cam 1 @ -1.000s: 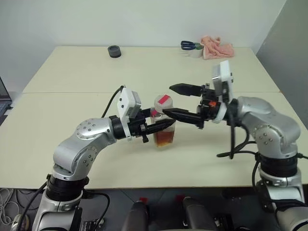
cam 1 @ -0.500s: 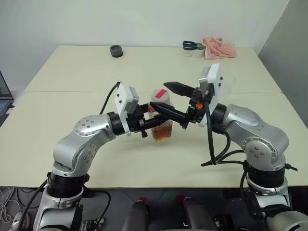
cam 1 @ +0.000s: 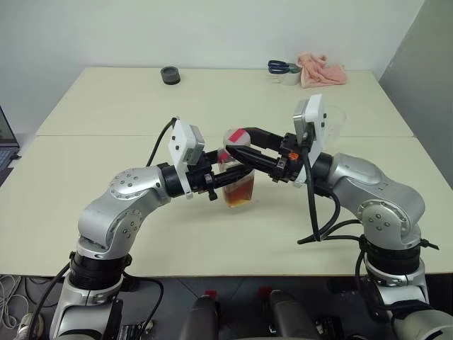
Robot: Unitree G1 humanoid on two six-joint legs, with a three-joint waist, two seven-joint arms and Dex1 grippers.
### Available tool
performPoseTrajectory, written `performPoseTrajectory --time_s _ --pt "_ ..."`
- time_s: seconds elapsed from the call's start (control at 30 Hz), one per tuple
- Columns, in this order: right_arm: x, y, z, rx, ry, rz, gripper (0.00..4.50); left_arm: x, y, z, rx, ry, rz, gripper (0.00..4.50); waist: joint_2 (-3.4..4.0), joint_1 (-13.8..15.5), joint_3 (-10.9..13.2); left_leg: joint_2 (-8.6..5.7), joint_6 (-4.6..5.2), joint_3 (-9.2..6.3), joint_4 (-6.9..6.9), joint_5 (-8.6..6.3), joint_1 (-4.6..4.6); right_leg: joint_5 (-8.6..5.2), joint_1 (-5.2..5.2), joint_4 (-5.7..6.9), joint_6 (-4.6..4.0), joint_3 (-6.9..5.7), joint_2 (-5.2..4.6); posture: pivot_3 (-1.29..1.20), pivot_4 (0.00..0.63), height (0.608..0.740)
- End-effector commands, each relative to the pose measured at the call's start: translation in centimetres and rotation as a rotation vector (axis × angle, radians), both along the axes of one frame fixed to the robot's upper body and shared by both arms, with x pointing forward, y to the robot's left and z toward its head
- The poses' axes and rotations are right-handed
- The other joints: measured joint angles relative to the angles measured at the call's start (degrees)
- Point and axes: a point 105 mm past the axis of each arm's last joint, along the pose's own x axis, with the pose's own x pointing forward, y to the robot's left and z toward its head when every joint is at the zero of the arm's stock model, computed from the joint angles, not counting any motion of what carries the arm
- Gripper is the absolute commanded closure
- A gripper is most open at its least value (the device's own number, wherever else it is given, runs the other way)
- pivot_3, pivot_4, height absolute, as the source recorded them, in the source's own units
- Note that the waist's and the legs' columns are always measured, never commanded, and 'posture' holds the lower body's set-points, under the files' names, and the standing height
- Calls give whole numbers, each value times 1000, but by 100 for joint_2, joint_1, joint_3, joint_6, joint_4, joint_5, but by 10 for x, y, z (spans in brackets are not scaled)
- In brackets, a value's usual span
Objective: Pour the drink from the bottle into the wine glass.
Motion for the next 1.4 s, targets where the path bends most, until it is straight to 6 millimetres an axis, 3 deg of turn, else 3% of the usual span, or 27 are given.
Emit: performPoseTrajectory --time_s 0.03,0.17,0.33,0.6,0.8,1.07,1.4 --pt "-18 -1 24 20 -108 268 2646 -21 -7 14 -7 -54 -95 2675 1 -1 1 0 0 0 1 0 0 0 0 0 0 0 0 0 150 740" --pt "-18 3 20 -106 -151 582 2646 -35 -13 14 21 -27 -196 2675 1 -7 1 0 2 5 0 -1 3 0 2 -2 0 0 0 0 150 740" --pt "-2 14 23 -146 -132 690 2646 -35 -14 19 27 -26 -209 2675 2 -50 2 12 2 5 -4 -1 13 1 6 0 -3 1 15 0 150 740" --pt "0 -26 11 -193 -49 603 35 -24 -4 23 -3 -41 -106 2675 2 36 2 2 1 -8 3 0 -7 2 -1 -2 -5 -7 -22 0 150 740" --pt "-2 -41 10 -162 -53 381 35 -16 0 21 -31 -42 -41 2675 2 16 2 -8 1 -2 4 0 -6 1 1 0 -3 -6 -35 0 150 740" --pt "3 -27 26 -44 -144 97 35 -10 1 19 -45 -49 -10 2675 2 -9 2 5 -1 -3 3 1 2 2 1 4 -4 -3 3 0 150 740" --pt "0 -14 21 -30 -150 96 35 -9 0 22 -41 -59 -14 2675 2 2 2 -1 -1 -1 3 1 0 2 1 1 -4 -2 -4 0 150 740"
